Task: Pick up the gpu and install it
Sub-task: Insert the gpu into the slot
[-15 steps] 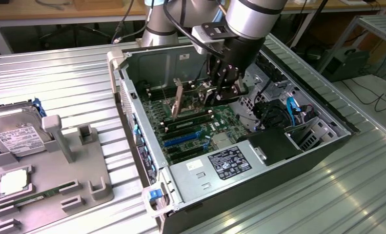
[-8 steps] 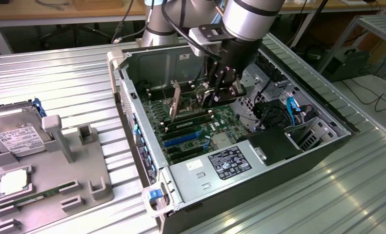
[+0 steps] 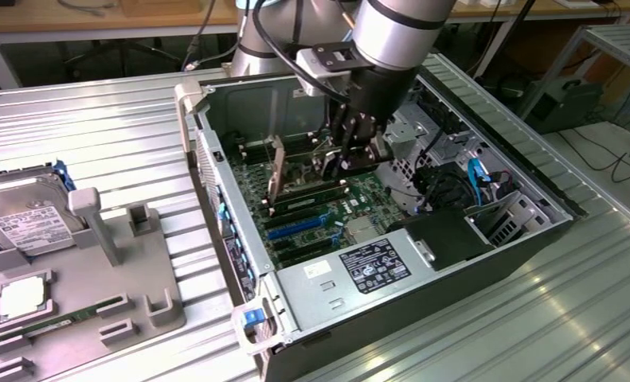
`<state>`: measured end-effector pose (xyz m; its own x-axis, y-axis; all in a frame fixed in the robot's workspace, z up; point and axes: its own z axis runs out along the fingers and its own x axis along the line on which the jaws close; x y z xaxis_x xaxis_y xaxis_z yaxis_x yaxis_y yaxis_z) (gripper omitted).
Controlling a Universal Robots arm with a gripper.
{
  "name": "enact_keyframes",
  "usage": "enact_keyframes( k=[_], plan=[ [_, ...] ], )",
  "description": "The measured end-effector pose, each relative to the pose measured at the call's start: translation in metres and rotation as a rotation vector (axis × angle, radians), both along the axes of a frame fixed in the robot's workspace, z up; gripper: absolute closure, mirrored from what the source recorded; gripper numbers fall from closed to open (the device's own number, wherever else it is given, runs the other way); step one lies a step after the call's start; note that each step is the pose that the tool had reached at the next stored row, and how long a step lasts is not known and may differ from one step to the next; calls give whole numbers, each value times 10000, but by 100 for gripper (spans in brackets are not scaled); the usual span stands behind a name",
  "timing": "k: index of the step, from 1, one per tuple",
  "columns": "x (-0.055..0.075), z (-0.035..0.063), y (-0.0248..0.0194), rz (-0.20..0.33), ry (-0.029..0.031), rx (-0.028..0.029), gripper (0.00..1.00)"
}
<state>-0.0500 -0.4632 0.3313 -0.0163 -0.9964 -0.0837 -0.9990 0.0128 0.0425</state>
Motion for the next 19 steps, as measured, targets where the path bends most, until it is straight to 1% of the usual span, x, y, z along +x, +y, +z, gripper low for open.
enact_keyframes(
  k=[6,19],
  plan=[
    [-23,-3,-17,-2,0,0,72],
    [-46,-9,-20,8,0,-1,72]
  ],
)
